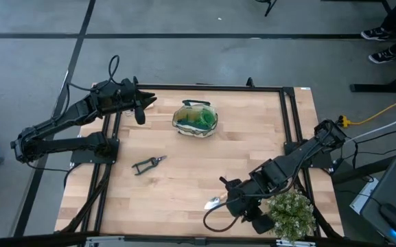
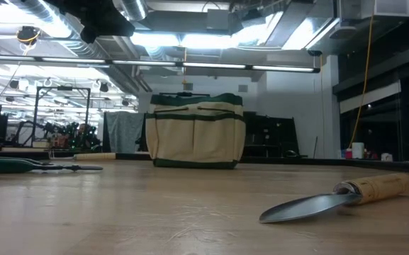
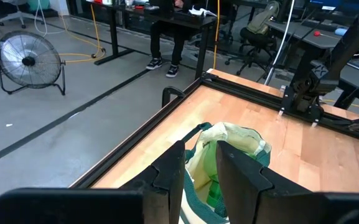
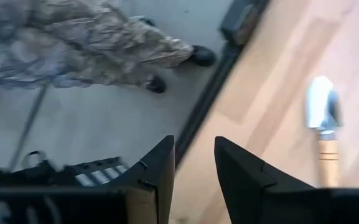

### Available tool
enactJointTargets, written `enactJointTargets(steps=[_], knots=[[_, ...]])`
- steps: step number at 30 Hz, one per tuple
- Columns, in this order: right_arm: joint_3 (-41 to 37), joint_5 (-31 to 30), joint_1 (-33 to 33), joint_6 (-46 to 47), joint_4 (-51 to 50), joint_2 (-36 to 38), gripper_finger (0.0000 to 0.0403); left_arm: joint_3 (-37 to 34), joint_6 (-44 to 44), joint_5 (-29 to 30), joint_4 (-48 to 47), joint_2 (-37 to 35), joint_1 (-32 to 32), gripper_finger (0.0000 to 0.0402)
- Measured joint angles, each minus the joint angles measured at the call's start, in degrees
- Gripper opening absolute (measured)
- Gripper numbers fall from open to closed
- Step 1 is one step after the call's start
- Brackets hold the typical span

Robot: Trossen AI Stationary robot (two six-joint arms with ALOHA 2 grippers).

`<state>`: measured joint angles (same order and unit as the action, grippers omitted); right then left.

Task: Pick & Place Garden tools in Gardening bag
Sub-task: Put the brown trowel into the gardening bag

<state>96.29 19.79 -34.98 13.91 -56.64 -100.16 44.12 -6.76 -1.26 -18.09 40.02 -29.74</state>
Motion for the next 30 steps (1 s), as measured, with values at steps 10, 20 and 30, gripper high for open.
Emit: enactJointTargets(steps=[10, 20, 30], knots=[[-1.48, -11.29, 0.04, -6.92, 0.49, 0.04, 0.0117, 0.0, 0.02, 0.0, 0.0, -0.01, 0.0, 0.0086], [-11.6, -11.53, 0.17, -10.5, 11.08, 0.04, 0.0116, 0.0, 0.0, 0.0, 0.0, 0.01, 0.0, 0.0086], [-19.31, -21.7, 0.22, -16.31, 13.64, 0.04, 0.0116, 0.0, 0.02, 0.0, 0.0, -0.01, 0.0, 0.0086]])
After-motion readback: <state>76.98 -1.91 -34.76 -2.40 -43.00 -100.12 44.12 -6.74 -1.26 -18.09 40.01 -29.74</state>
